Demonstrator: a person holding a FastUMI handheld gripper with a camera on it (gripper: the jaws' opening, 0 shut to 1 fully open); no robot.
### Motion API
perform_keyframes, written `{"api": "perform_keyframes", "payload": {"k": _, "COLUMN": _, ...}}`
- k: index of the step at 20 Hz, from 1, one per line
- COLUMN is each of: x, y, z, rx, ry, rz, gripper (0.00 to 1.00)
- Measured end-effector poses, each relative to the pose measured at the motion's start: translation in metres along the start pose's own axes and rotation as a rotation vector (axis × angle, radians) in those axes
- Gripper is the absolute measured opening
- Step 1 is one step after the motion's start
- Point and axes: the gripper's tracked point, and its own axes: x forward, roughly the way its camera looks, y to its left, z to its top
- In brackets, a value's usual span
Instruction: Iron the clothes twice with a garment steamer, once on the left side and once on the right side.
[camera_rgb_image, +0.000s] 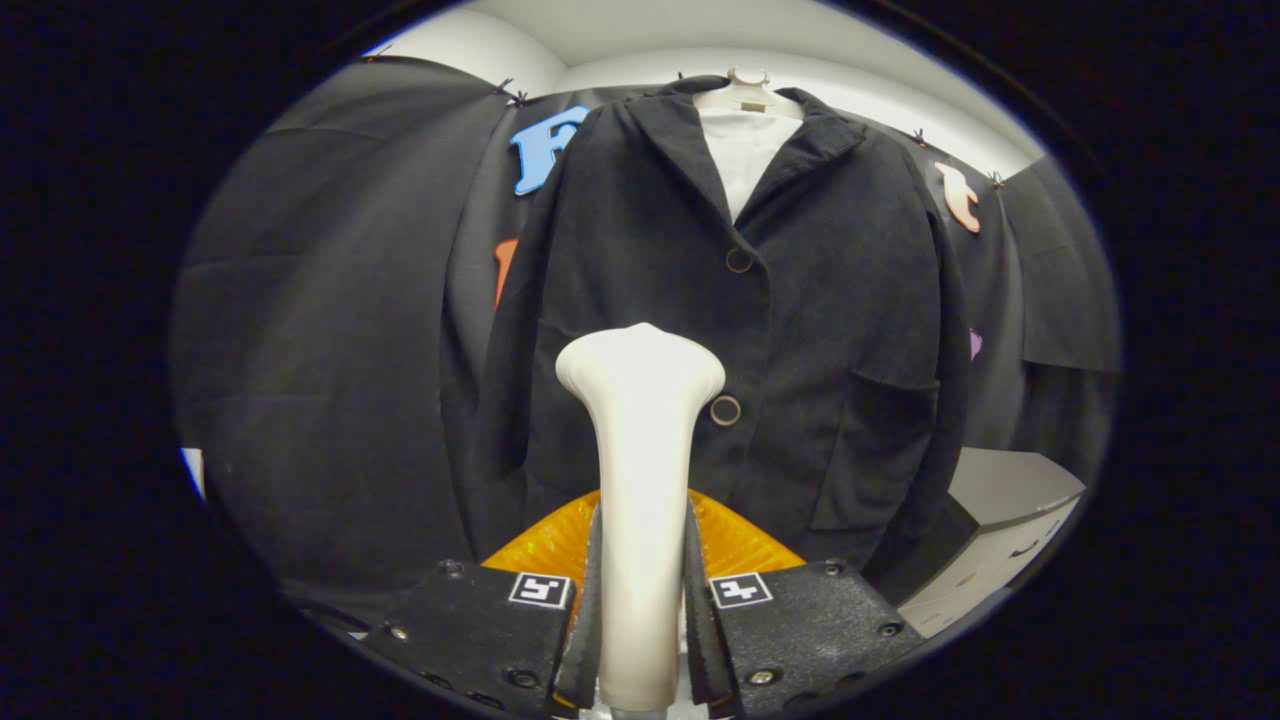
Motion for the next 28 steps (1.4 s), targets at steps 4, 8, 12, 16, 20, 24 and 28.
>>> {"api": "perform_keyframes", "payload": {"k": 4, "x": -0.002, "y": 0.008, "z": -0.023, "rx": -0.020, "ry": 0.057, "rz": 0.015, "gripper": 0.37}}
{"api": "perform_keyframes", "payload": {"k": 8, "x": 0.002, "y": 0.010, "z": -0.058, "rx": -0.019, "ry": 0.166, "rz": 0.019, "gripper": 0.38}}
{"api": "perform_keyframes", "payload": {"k": 12, "x": 0.000, "y": 0.011, "z": -0.077, "rx": -0.030, "ry": 0.218, "rz": 0.024, "gripper": 0.37}}
{"api": "perform_keyframes", "payload": {"k": 16, "x": -0.004, "y": 0.005, "z": -0.101, "rx": -0.032, "ry": 0.272, "rz": 0.020, "gripper": 0.37}}
{"api": "perform_keyframes", "payload": {"k": 20, "x": -0.011, "y": 0.004, "z": -0.124, "rx": -0.079, "ry": 0.320, "rz": 0.025, "gripper": 0.37}}
{"api": "perform_keyframes", "payload": {"k": 24, "x": -0.020, "y": 0.006, "z": -0.145, "rx": -0.105, "ry": 0.364, "rz": 0.037, "gripper": 0.37}}
{"api": "perform_keyframes", "payload": {"k": 28, "x": -0.035, "y": 0.008, "z": -0.167, "rx": -0.160, "ry": 0.403, "rz": 0.051, "gripper": 0.37}}
